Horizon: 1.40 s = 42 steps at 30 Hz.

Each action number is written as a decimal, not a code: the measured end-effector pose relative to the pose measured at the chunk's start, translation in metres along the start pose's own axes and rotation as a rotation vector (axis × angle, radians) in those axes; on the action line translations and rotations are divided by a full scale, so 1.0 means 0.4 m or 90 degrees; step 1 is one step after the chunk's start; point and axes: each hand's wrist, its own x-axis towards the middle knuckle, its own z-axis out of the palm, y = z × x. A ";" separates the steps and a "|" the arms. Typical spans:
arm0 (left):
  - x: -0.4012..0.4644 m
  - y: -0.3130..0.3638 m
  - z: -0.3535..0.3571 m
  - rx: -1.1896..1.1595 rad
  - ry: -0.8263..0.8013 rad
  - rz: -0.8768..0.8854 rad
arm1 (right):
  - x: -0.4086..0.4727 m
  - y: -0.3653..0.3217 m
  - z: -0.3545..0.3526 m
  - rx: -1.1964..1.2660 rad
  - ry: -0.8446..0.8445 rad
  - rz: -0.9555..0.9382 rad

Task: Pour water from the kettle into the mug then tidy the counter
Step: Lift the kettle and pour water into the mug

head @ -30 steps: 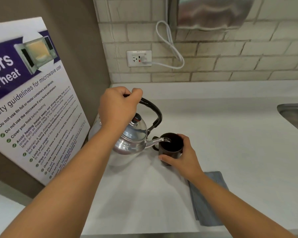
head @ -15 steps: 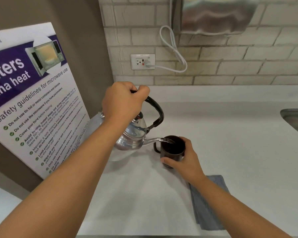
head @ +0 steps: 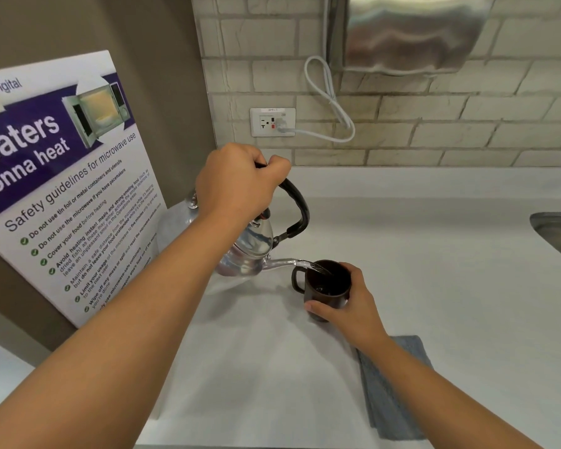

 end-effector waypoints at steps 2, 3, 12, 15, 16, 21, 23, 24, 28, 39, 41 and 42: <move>0.004 0.005 -0.002 0.006 0.000 0.005 | 0.001 0.000 0.000 0.000 0.001 -0.002; 0.006 0.007 -0.002 0.009 -0.002 0.006 | 0.001 0.000 0.001 0.000 0.002 -0.003; 0.005 0.007 0.004 0.011 -0.010 0.025 | 0.003 0.003 0.000 0.006 -0.001 -0.006; 0.003 -0.005 0.005 -0.005 -0.008 0.020 | 0.003 0.005 0.001 0.006 -0.002 -0.007; 0.001 -0.009 0.006 -0.013 -0.008 0.015 | 0.003 0.005 0.000 0.004 -0.002 -0.008; -0.010 -0.041 0.007 -0.074 0.001 -0.039 | 0.004 0.005 -0.001 -0.004 -0.003 -0.008; -0.016 -0.058 0.007 -0.110 0.002 -0.068 | 0.005 0.007 -0.001 -0.009 -0.002 -0.007; -0.019 -0.067 0.008 -0.127 0.005 -0.087 | 0.005 0.007 -0.001 -0.012 -0.002 -0.007; -0.032 -0.097 0.012 -0.194 0.017 -0.170 | 0.006 0.007 -0.001 -0.019 -0.002 -0.007; 0.015 -0.066 -0.005 -0.372 0.084 -0.276 | 0.005 0.000 -0.005 -0.025 -0.018 0.000; 0.036 -0.058 -0.012 -0.405 0.102 -0.300 | 0.002 -0.009 -0.012 -0.030 -0.026 0.016; 0.047 -0.058 -0.015 -0.425 0.109 -0.316 | -0.001 -0.018 -0.017 -0.031 -0.033 0.026</move>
